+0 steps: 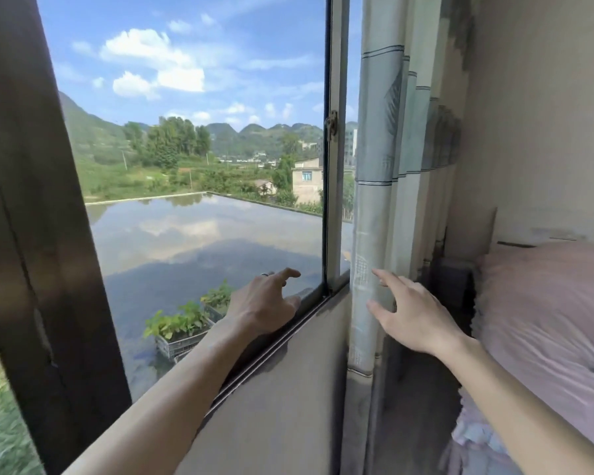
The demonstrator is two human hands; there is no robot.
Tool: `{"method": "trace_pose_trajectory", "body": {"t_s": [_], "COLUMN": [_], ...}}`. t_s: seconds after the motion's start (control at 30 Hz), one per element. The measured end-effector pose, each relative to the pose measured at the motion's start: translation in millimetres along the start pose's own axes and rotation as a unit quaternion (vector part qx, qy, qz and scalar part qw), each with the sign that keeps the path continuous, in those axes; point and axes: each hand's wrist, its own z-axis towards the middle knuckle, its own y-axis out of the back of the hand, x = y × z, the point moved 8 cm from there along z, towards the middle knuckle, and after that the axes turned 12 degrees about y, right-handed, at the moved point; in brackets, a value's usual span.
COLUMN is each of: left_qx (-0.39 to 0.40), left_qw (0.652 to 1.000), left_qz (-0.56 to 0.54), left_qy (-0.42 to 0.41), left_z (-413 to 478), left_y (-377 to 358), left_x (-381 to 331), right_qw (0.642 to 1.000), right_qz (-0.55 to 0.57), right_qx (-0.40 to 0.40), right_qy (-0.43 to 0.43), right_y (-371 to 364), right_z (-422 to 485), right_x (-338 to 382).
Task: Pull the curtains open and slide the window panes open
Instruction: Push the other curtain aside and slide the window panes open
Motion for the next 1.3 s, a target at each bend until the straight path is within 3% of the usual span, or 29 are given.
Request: {"method": "trace_pose_trajectory", "body": {"t_s": [0.3,0.43,0.73,0.97,1.13,1.3], "left_qx": [0.031,0.063,0.06,0.061,0.078,0.062], "left_qw": [0.996,0.99,0.973,0.912,0.886,0.879], "left_qz": [-0.056,-0.108,-0.214,-0.405,-0.457,-0.472], "left_qy": [-0.057,-0.062,-0.064,-0.012,0.007,-0.018], "left_z": [181.5,243.0,385.9,481.6,542.8,618.4], "left_y": [-58.9,-92.8,-162.0,-208.7,-252.1,-292.7], "left_x": [-51.1,-71.3,-135.7,-171.9,-192.7,-237.8], "right_qw": [0.997,0.996,0.994,0.988,0.973,0.971], "right_qz": [-0.023,-0.006,0.023,0.125,0.202,0.193], "right_qx": [-0.032,-0.045,-0.06,-0.061,-0.074,-0.122], "right_qy": [-0.06,-0.081,-0.086,-0.074,-0.08,-0.073], "right_y": [-5.9,-14.4,-35.3,-57.4,-79.3,-88.8], "right_z": [126.0,166.6,268.0,348.2,387.0,434.1], "right_x": [-114.2,-164.6,-286.8,-369.8,-419.1,-478.8]}}
